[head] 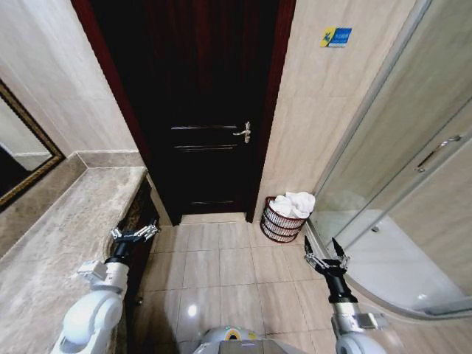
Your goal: Discard the used towel into the hamper.
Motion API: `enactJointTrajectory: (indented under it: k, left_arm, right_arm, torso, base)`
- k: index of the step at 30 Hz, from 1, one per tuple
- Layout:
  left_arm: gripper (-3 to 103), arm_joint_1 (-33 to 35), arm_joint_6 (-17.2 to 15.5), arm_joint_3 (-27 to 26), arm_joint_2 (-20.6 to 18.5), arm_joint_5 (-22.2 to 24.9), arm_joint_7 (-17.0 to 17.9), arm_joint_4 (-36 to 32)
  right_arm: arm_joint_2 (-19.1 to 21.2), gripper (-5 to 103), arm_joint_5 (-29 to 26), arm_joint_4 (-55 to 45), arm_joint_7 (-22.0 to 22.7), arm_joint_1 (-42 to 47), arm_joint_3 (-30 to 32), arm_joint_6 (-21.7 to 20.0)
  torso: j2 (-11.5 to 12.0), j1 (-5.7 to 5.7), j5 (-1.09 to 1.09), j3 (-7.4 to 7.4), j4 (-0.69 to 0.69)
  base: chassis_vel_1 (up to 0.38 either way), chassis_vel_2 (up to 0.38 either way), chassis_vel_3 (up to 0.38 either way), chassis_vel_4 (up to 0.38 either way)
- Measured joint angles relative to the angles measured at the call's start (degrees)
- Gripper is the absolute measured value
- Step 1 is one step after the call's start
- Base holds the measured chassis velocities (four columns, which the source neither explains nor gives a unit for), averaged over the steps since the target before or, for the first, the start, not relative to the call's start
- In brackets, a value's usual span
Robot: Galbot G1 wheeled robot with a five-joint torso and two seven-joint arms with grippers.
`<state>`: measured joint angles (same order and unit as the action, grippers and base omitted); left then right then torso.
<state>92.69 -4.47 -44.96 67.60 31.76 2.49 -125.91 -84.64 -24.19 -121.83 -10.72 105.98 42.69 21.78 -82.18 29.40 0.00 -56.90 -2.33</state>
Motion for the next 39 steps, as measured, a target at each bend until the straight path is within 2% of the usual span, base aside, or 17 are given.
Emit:
enactJointTrajectory:
  k: [39]
  left_arm:
    - [100,0.0,0.0,0.0,0.0,0.0,0.0,0.0]
  right_arm:
    - [0.0,100,0.0,0.0,0.0,0.0,0.0,0.0]
  torso:
    - [0.0,0.0,0.0,0.0,0.0]
  base:
    - [0.0,0.0,0.0,0.0]
